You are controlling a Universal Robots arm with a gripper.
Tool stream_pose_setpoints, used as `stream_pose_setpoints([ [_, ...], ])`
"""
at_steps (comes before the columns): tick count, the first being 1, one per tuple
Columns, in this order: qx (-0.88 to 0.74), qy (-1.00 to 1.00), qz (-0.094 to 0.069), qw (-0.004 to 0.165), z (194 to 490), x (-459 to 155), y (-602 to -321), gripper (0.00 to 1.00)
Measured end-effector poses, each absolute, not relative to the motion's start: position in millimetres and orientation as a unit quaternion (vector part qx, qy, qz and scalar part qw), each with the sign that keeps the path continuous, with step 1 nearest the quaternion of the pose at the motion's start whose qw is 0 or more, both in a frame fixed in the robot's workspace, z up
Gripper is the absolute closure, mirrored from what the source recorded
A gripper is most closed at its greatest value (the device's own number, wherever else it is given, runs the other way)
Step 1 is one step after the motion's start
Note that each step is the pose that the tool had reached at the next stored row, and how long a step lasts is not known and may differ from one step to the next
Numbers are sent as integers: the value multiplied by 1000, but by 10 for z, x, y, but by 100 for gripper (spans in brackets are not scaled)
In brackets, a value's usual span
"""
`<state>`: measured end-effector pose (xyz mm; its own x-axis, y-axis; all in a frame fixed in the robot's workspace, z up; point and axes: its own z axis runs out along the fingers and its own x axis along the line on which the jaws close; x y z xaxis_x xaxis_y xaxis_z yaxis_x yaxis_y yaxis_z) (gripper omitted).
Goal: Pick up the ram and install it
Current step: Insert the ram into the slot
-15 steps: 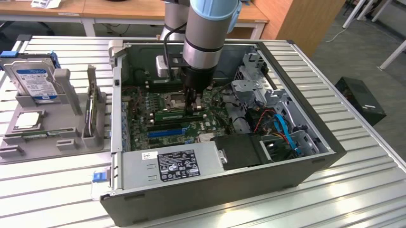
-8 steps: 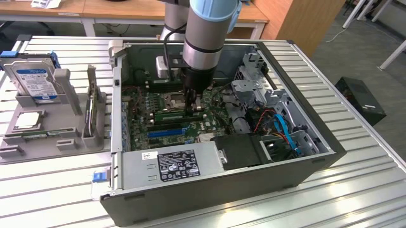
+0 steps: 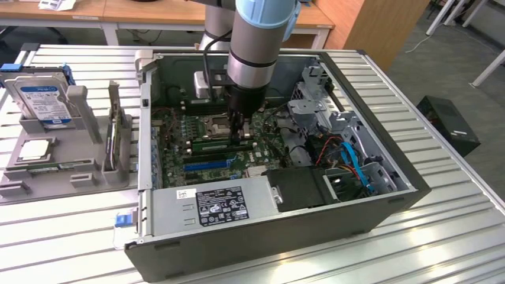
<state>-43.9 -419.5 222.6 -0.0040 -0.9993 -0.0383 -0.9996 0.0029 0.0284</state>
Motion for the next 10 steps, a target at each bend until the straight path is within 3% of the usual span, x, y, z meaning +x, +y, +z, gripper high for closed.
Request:
stream_pose_setpoints([
  [10, -706, 708, 24, 4, 2220, -439, -4195, 88],
])
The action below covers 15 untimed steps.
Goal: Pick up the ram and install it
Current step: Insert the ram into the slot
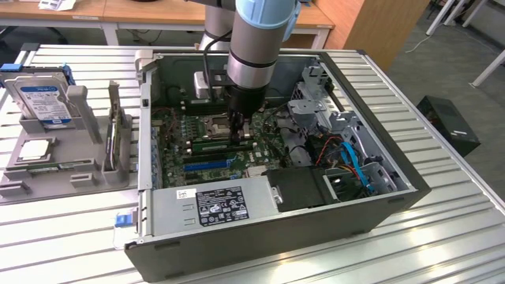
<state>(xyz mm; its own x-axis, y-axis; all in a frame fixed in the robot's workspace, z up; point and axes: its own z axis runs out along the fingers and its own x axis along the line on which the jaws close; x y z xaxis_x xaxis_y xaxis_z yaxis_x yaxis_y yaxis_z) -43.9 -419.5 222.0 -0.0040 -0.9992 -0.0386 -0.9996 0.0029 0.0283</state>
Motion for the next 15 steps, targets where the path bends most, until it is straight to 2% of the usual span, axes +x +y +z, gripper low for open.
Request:
stream_pose_setpoints([
  [15, -706, 708, 27, 0, 2220, -429, -4195, 88],
])
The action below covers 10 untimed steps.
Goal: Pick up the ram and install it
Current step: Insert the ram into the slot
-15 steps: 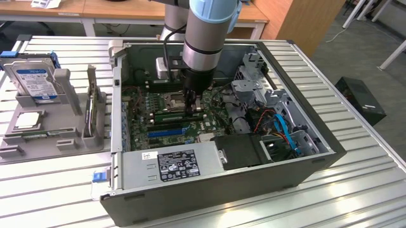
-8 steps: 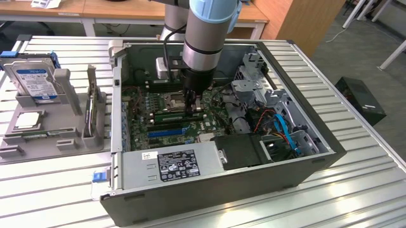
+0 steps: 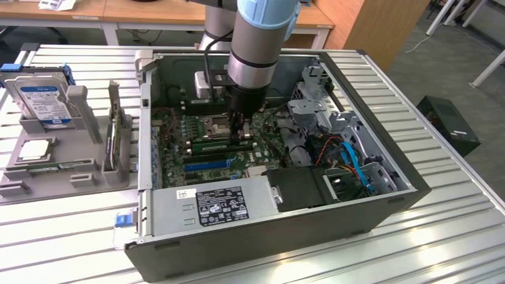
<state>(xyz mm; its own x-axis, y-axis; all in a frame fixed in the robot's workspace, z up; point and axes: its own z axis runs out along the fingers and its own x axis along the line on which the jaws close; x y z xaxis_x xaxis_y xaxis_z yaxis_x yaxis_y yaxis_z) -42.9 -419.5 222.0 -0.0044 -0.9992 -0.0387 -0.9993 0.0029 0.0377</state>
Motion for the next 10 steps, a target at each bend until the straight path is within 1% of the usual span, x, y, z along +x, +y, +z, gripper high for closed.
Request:
stream_pose_setpoints([
  [10, -706, 708, 28, 0, 2243, -429, -4195, 88],
])
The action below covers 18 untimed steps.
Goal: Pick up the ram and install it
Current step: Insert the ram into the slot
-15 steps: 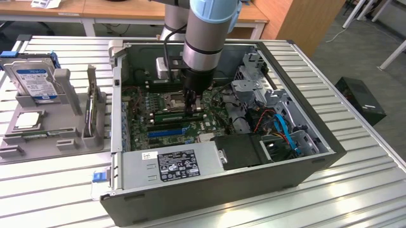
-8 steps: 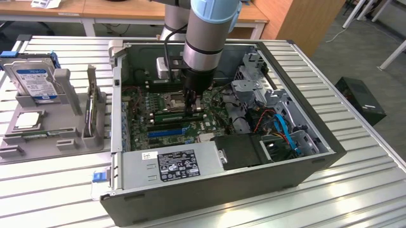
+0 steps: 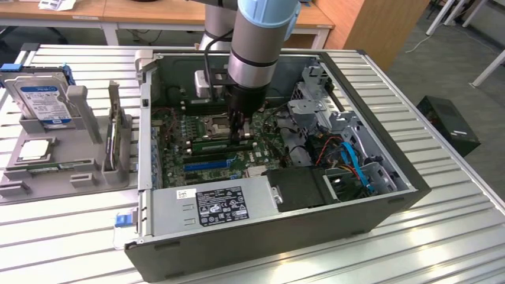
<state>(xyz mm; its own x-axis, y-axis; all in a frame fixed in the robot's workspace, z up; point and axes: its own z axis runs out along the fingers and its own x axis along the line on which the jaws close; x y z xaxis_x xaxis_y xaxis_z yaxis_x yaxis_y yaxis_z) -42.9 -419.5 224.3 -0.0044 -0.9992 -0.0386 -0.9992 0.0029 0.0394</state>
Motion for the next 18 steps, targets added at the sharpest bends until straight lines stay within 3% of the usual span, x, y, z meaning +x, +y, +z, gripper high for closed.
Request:
stream_pose_setpoints([
  [18, 706, -708, -29, 1, 2306, -428, -4195, 88],
])
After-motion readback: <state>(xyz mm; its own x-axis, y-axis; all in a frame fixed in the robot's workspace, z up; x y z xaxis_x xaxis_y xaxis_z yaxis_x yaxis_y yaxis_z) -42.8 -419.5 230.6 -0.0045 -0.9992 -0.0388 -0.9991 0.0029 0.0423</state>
